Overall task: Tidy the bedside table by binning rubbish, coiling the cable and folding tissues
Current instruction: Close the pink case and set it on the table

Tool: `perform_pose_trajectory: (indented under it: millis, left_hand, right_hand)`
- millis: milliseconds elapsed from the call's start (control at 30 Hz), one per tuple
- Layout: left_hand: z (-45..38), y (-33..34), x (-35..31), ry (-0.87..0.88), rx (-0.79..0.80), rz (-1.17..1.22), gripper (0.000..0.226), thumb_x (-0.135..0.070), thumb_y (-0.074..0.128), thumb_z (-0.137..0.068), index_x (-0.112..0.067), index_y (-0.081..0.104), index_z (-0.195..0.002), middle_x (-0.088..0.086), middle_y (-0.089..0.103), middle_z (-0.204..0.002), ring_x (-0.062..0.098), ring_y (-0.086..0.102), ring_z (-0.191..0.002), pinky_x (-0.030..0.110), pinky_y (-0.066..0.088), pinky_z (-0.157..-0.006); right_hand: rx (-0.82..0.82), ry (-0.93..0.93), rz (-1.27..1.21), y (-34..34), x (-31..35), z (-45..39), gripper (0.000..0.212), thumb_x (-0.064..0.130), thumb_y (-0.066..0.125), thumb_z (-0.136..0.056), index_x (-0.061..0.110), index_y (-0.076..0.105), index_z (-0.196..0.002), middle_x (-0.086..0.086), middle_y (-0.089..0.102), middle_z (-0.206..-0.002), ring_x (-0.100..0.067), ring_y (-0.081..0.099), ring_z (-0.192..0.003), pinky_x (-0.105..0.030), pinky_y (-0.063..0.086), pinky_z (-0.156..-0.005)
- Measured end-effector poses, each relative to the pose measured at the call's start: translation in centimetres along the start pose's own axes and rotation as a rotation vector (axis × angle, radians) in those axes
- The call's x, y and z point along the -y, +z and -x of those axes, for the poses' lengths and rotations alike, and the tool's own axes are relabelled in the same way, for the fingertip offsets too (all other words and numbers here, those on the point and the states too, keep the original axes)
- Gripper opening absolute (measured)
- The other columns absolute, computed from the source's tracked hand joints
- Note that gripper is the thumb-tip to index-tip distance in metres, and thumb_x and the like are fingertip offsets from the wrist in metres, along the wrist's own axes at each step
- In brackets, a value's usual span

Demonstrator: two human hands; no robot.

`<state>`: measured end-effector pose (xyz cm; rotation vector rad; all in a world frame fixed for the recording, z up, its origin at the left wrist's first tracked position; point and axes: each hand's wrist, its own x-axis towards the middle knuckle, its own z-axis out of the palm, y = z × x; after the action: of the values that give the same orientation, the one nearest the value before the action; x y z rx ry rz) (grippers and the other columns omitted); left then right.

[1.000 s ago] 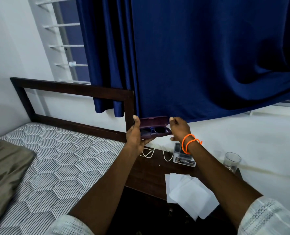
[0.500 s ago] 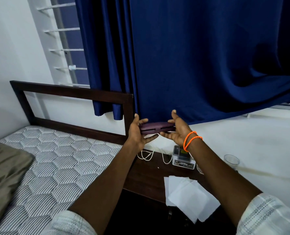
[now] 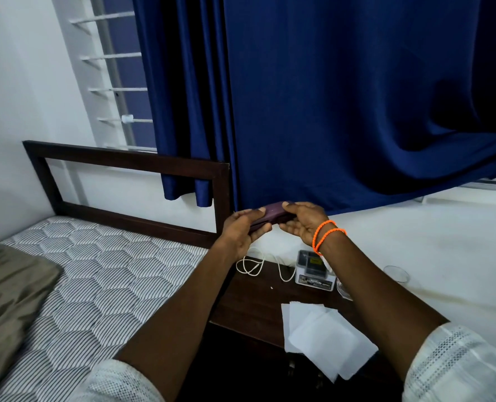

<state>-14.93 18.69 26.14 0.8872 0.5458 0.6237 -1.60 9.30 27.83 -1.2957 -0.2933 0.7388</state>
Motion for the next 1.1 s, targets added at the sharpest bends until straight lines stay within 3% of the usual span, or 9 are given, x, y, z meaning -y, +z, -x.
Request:
perform_pose_trajectory:
  millis: [267,633,900,1100]
  left_hand:
    - [0.2,-0.1,-0.1,0.015,-0.015,-0.018,0.041,-0.003,0.082,-0.083,-0.002,0.059,-0.116,0.028,0.066,-0.126,0.041,0.071,-0.11,0.037,0.065,-0.076]
    - [0.0,-1.1,0.8,0.004,-0.041,-0.016,0.03,0.001,0.08,-0.083,-0.002,0.059,-0.105,0.026,0.065,-0.121,0.044,0.069,-0.112,0.038,0.066,-0.071]
    - [-0.6,-2.1,1.6,0.003,-0.063,-0.01,0.057,0.0,0.081,-0.083,0.011,0.054,-0.132,0.03,0.064,-0.129,0.043,0.069,-0.113,0.033,0.066,-0.066]
    - [-1.1,-3.6,2.2,-0.082,-0.045,-0.088,0.048,-0.009,0.082,-0.083,0.003,0.059,-0.124,0.025,0.067,-0.125,0.037,0.069,-0.115,0.035,0.065,-0.065]
  right_hand:
    - [0.034,0.045,-0.082,-0.3,-0.4,0.0,0.032,0.005,0.069,-0.09,0.004,0.055,-0.118,-0.024,0.067,-0.106,-0.033,0.071,-0.084,-0.039,0.062,-0.056]
    - [0.038,0.074,-0.108,-0.3,-2.0,-0.7,0.032,0.003,0.068,-0.091,0.005,0.054,-0.119,-0.023,0.068,-0.096,-0.033,0.071,-0.081,-0.039,0.063,-0.056]
    - [0.001,0.077,-0.084,-0.2,-3.4,-1.3,0.023,0.002,0.069,-0.089,0.004,0.059,-0.11,-0.023,0.071,-0.1,-0.032,0.074,-0.084,-0.038,0.062,-0.058]
    - [-0.041,0.061,-0.098,0.0,-4.7,-1.8,0.023,0.004,0.072,-0.087,0.006,0.059,-0.106,-0.019,0.073,-0.092,-0.028,0.074,-0.079,-0.035,0.062,-0.056]
